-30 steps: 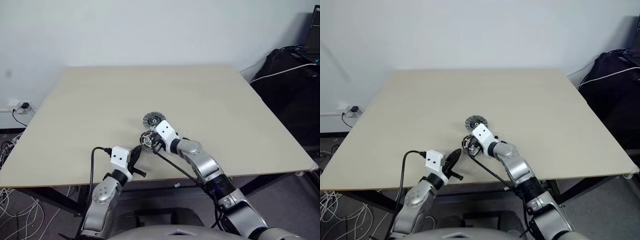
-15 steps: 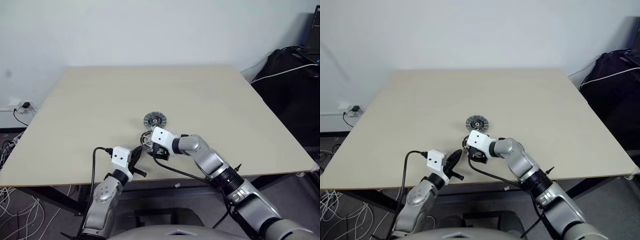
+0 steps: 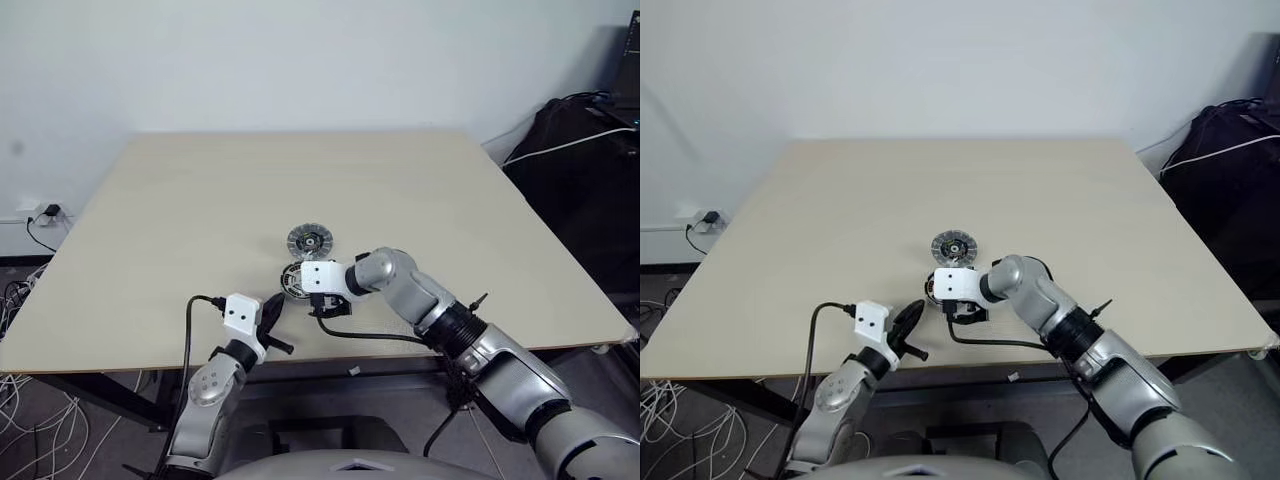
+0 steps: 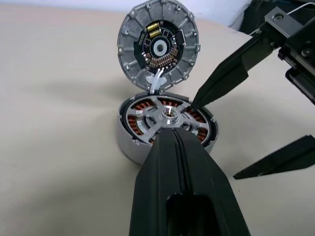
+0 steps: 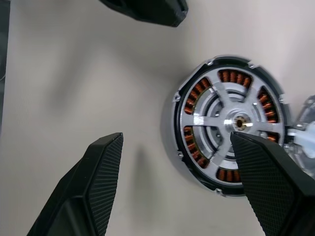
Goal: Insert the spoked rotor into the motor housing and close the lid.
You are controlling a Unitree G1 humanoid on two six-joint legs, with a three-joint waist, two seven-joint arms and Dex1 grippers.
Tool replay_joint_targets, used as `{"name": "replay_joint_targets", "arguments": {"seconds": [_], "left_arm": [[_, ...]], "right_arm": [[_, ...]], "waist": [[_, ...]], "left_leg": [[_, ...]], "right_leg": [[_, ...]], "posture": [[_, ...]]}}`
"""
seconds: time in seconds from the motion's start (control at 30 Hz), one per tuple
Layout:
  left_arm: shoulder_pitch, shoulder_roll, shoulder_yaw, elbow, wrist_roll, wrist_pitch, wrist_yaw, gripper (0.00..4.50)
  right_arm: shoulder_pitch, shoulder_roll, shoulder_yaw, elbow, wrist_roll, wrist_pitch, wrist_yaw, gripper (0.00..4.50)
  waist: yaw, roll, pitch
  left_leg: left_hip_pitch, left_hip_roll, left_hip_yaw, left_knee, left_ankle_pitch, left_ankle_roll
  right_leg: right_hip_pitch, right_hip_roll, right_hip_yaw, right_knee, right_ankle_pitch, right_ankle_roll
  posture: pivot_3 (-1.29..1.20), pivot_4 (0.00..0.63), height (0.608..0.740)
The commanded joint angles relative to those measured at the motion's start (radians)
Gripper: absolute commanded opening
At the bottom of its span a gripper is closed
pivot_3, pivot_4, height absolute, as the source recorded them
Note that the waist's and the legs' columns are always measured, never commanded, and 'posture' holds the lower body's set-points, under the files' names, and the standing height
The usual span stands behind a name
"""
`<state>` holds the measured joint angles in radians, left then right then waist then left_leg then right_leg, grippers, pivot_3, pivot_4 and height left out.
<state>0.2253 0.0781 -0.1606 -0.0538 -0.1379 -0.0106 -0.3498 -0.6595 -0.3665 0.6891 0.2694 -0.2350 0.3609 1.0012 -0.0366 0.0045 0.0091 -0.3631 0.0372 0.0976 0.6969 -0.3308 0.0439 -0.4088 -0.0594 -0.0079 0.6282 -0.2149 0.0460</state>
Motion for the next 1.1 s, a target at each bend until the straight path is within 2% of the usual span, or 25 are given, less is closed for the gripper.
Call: {"name": "replay_joint_targets", "arguments": {"seconds": [0.03, 0.5, 0.63, 0.9, 0.93, 1.1], "left_arm": [[-0.012, -0.010, 0.004, -0.017, -0.011, -0.023, 0.000, 0.00], [-0.006, -0.012, -0.001, -0.040, -0.007, -0.014, 0.010, 0.00], [-0.002, -0.013, -0.002, -0.044, -0.007, -0.014, 0.014, 0.00], [0.004, -0.012, -0.005, -0.044, -0.008, -0.020, 0.016, 0.00], [0.004, -0.012, -0.005, -0.042, -0.009, -0.021, 0.016, 0.00], [0.004, -0.012, -0.003, -0.035, -0.011, -0.025, 0.015, 0.00]], "right_arm": [[-0.039, 0.017, -0.007, 0.033, -0.015, -0.033, 0.018, 3.75], [-0.069, 0.070, -0.022, 0.159, -0.045, -0.088, 0.024, 3.75], [-0.068, 0.074, -0.027, 0.165, -0.047, -0.089, 0.021, 2.87], [-0.057, 0.072, -0.033, 0.158, -0.058, -0.091, 0.025, 0.30], [-0.056, 0.071, -0.034, 0.156, -0.059, -0.091, 0.025, 0.10], [-0.048, 0.070, -0.039, 0.146, -0.059, -0.085, 0.025, 0.10]], "waist": [[0.000, 0.000, 0.000], [-0.001, 0.000, 0.000], [-0.001, 0.000, 0.000], [0.000, 0.001, 0.000], [-0.001, 0.001, 0.000], [0.000, 0.001, -0.001]], "left_leg": [[0.000, 0.000, 0.000, 0.000, 0.000, 0.000], [0.000, 0.000, 0.000, 0.000, 0.000, -0.001], [0.000, 0.000, 0.000, 0.000, 0.001, -0.001], [0.000, 0.000, 0.000, 0.000, 0.001, -0.001], [0.000, 0.000, 0.000, 0.000, 0.001, -0.001], [0.000, 0.000, 0.000, 0.000, 0.001, -0.001]], "right_leg": [[0.000, 0.000, 0.000, 0.000, 0.000, 0.000], [0.000, 0.000, 0.000, 0.000, 0.002, 0.004], [0.000, 0.000, 0.000, 0.000, 0.002, 0.004], [0.000, 0.000, 0.000, 0.000, 0.002, 0.004], [0.000, 0.000, 0.000, 0.000, 0.002, 0.004], [0.000, 0.000, 0.000, 0.000, 0.002, 0.004]], "posture": [[0.00, 0.000, 0.740], [0.00, 0.000, 0.740], [0.00, 0.000, 0.740], [0.00, 0.000, 0.740], [0.00, 0.000, 0.740], [0.00, 0.000, 0.740]]}}
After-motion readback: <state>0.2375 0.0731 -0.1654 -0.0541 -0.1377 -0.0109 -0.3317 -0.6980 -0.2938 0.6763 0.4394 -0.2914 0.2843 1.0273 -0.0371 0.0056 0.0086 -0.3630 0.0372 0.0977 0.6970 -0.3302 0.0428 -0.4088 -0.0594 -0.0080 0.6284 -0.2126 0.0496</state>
